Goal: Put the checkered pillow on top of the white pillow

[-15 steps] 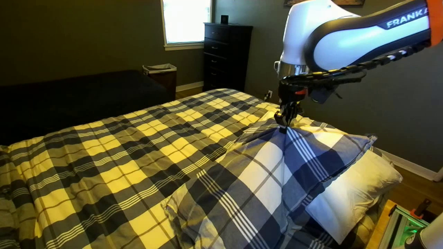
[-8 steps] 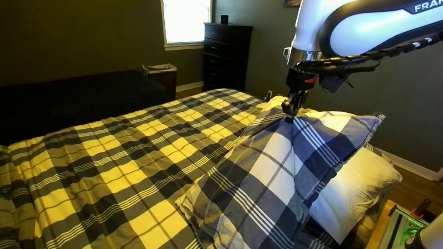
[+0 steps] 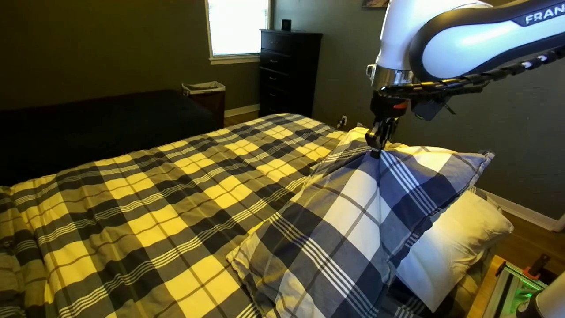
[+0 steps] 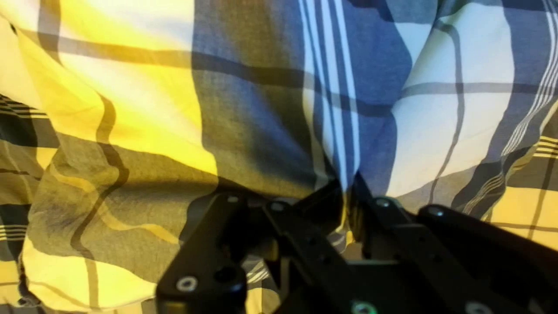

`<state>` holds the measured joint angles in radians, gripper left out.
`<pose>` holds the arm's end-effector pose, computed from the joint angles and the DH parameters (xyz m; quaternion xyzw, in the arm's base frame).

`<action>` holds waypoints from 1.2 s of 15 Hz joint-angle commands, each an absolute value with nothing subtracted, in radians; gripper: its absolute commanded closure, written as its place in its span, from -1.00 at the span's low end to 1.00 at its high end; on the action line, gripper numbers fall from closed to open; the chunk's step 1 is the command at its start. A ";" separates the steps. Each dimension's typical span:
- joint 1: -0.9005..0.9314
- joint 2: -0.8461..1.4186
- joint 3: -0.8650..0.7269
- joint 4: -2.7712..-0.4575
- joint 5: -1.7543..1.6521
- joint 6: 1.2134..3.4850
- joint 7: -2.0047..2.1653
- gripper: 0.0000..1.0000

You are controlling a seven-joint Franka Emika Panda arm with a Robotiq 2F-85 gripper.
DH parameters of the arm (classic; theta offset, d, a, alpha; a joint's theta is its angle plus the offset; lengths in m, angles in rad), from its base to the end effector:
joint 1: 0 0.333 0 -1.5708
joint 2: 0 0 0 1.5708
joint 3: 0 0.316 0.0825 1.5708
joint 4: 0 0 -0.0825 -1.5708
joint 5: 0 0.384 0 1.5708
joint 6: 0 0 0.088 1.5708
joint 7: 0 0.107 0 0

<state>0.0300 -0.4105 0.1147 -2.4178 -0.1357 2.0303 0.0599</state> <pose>0.4198 0.0553 0.4628 0.9942 0.0672 0.0177 0.0825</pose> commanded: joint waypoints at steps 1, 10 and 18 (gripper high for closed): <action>0.011 -0.500 0.103 -2.409 -0.218 1.973 0.058 0.98; -0.052 -0.677 0.046 -2.414 -0.356 1.904 0.031 0.98; -0.132 -0.803 -0.076 -2.474 -0.462 1.968 -0.054 0.98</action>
